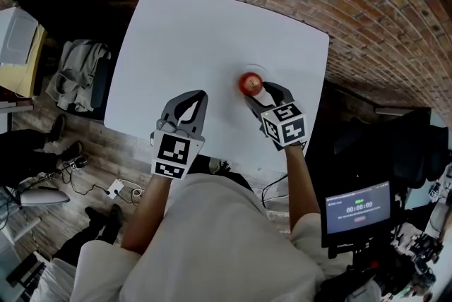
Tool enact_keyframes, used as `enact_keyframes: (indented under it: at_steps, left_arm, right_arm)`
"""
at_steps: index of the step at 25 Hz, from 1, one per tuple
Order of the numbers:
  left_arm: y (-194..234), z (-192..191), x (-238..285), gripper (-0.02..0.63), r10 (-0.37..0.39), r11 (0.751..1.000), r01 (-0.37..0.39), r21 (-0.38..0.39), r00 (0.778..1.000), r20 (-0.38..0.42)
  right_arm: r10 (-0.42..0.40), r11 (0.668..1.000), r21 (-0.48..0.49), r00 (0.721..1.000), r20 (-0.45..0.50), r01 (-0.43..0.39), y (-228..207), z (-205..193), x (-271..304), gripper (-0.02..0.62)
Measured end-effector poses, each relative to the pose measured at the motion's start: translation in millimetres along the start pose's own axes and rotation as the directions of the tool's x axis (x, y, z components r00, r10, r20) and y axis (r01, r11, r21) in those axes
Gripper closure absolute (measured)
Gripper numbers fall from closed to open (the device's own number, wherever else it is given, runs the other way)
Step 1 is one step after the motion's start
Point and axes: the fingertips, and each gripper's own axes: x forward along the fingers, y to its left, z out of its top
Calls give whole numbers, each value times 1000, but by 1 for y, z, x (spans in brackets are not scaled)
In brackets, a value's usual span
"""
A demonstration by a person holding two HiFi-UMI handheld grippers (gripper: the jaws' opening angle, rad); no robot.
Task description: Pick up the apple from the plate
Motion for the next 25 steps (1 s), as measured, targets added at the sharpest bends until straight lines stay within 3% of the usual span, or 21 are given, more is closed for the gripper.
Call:
enact_keyframes:
  at_steps: [6,10,25]
  left_arm:
    - [2,-5,6,600,-10,1000,10,-2,1000,-10]
    - [-1,-8,7,600,-21,1000,21,-1,1000,-17]
    - [0,-18,9,600,-29,1000,29,-8,999,-38]
  right_arm:
    - [2,1000,-16,999,-41,-2,-5,-7,10,347]
    - [-1,999,-42,998,-63,-1,-7,-11,13,307]
    - [7,995,-96,993,-119,-19,-10,-19,31,249]
